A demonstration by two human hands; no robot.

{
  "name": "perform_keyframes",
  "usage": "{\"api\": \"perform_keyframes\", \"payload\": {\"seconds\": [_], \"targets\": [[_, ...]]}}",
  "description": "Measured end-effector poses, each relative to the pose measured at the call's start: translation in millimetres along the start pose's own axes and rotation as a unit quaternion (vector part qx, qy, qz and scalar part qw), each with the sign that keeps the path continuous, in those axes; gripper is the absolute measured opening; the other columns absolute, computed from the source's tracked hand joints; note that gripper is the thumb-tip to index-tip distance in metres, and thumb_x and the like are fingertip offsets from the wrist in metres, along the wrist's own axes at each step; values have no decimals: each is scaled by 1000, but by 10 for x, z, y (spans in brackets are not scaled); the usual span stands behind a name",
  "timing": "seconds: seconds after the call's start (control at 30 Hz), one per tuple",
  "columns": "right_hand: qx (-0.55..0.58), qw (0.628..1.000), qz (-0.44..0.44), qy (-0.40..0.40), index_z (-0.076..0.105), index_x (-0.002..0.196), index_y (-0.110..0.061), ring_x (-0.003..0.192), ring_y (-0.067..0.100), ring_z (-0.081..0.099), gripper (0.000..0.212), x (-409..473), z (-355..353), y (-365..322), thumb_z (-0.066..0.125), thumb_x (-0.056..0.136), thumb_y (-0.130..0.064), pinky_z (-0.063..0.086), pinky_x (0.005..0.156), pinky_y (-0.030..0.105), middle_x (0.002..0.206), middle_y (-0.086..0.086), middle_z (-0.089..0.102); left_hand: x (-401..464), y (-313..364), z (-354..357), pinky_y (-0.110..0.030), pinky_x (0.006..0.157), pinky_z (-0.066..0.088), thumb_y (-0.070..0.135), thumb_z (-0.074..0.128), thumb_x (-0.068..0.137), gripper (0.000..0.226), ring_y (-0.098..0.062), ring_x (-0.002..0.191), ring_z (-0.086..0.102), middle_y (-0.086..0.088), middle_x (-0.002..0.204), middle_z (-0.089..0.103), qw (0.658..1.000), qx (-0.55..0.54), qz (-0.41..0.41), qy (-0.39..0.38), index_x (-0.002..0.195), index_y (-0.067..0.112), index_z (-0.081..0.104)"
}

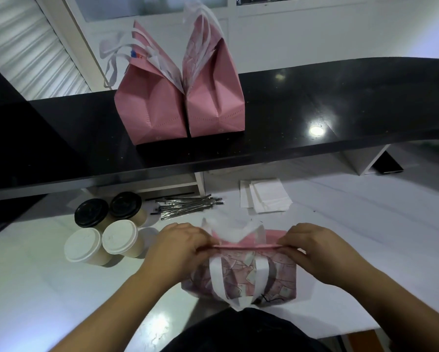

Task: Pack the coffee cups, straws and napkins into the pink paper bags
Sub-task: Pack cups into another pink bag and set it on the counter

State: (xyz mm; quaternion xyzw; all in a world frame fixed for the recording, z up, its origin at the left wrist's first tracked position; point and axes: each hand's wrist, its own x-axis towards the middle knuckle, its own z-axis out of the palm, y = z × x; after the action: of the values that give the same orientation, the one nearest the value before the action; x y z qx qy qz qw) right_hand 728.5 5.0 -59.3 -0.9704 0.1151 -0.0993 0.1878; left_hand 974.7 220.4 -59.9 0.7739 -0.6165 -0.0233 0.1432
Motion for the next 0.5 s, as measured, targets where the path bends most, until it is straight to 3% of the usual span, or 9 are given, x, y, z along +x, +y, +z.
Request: {"api": "perform_keyframes", "payload": {"seconds": [0.13, 0.27, 0.37, 0.43, 0.5], "targets": [[-10, 1000, 6, 4, 80, 101, -24, 79, 11, 66, 10, -60, -23, 78, 76, 92, -25, 55, 68, 23, 90, -10, 72, -178, -271, -48, -31, 73, 53, 31, 86, 81, 17, -10, 83, 73, 20, 91, 79, 999, -31, -40, 15, 97, 37, 84], [-7, 1000, 16, 14, 79, 96, -23, 73, 10, 65, 12, -91, -51, 126, 72, 91, -31, 56, 61, 24, 84, -11, 70, -273, -424, -22, -31, 77, 50, 30, 88, 85, 18, -10, 87, 73, 19, 95, 79, 994, -55, -97, 21, 101, 38, 84], [-10, 1000, 20, 21, 81, 93, -22, 70, 9, 65, 17, -88, -60, 128, 69, 90, -34, 53, 58, 20, 82, -10, 72, -272, -414, 19, -20, 78, 42, 27, 89, 84, 19, -8, 85, 71, 20, 94, 79, 992, -66, -104, 37, 99, 38, 84], [-13, 999, 23, 26, 82, 93, -21, 70, 9, 65, 10, -91, -50, 118, 76, 87, -27, 53, 59, 20, 81, -10, 72, -255, -389, 27, -13, 80, 37, 25, 89, 84, 20, -5, 84, 69, 21, 93, 78, 990, -71, -114, 49, 98, 38, 84], [-26, 999, 32, 23, 81, 93, -22, 72, 9, 63, 7, -105, -46, 97, 79, 87, -25, 52, 60, 20, 82, -10, 70, -237, -375, 27, -8, 80, 35, 27, 86, 86, 17, 5, 82, 63, 28, 92, 74, 986, -85, -135, 47, 99, 38, 83]]}}
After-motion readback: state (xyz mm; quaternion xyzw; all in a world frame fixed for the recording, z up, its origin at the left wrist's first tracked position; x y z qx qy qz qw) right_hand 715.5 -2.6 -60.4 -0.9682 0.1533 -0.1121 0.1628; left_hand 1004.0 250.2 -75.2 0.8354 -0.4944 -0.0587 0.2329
